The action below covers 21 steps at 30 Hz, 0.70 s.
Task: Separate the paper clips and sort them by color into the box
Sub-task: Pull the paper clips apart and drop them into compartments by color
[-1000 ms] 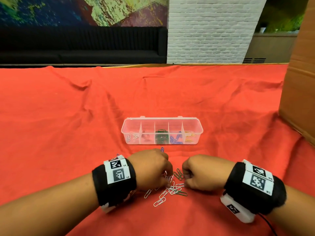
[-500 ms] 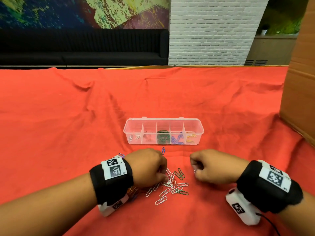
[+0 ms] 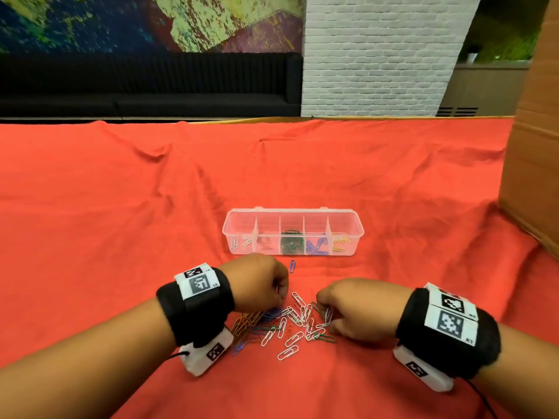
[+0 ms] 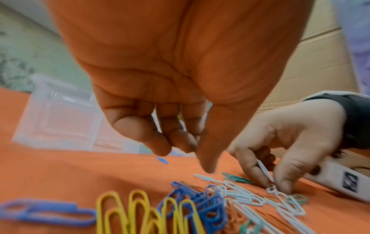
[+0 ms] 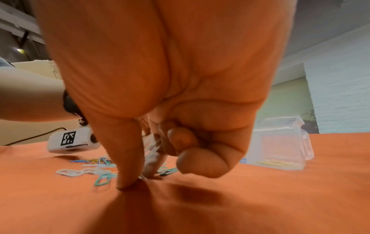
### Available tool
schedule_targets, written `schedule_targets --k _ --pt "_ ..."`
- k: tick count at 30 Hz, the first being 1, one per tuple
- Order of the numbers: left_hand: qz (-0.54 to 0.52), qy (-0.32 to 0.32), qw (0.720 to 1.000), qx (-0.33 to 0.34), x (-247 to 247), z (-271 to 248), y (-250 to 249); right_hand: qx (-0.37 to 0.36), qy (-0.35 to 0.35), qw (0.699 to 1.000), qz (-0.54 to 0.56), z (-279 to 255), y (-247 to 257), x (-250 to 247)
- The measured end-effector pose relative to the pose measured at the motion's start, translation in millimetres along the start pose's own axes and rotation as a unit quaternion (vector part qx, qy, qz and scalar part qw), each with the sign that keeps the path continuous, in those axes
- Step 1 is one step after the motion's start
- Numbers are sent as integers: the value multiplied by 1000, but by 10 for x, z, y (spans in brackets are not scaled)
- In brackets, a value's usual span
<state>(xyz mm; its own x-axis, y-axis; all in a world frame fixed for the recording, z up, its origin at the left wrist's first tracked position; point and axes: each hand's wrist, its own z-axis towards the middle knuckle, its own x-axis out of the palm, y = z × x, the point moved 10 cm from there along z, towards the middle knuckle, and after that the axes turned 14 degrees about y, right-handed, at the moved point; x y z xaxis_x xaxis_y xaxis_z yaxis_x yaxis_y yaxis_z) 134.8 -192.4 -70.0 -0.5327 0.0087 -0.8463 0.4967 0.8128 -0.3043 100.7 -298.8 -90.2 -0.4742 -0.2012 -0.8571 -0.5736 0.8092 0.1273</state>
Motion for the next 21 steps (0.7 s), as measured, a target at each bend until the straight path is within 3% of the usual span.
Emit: schedule_targets --k 5,7,8,9,10,11,13,14,15,16,17,19,21 --pt "104 68 989 84 218 -152 -246 -25 -15 999 13 -30 -24 -21" --pt "183 42 976 109 275 -186 -328 -34 -7 995 90 -75 -96 -64" --pt "205 28 971 121 295 -203 -365 -49 -6 982 181 -101 -128 -100" --pt "215 17 968 132 309 -218 -388 -69 -8 948 310 -130 -158 -128" --pt "218 10 966 142 310 -235 -416 -95 -13 887 451 -170 -187 -136" --pt "218 8 965 147 320 -240 -419 -130 -12 801 584 -210 -189 -126" --pt "219 4 964 153 331 -253 -419 -238 13 595 767 -307 -122 -153" --pt "212 -2 965 156 329 -262 -411 -289 29 511 809 -369 -81 -199" --pt "193 -8 968 159 319 -275 -397 -324 40 454 829 -415 -70 -245" --pt "168 -16 973 159 298 -290 -372 -339 42 424 839 -438 -83 -276" --pt "142 -29 977 158 260 -311 -340 -338 37 414 845 -438 -104 -302" --pt "104 -50 982 150 191 -356 -266 -299 10 429 852 -401 -192 -308" --pt "88 -29 986 140 217 -377 -233 -238 -24 459 855 -342 -311 -268"
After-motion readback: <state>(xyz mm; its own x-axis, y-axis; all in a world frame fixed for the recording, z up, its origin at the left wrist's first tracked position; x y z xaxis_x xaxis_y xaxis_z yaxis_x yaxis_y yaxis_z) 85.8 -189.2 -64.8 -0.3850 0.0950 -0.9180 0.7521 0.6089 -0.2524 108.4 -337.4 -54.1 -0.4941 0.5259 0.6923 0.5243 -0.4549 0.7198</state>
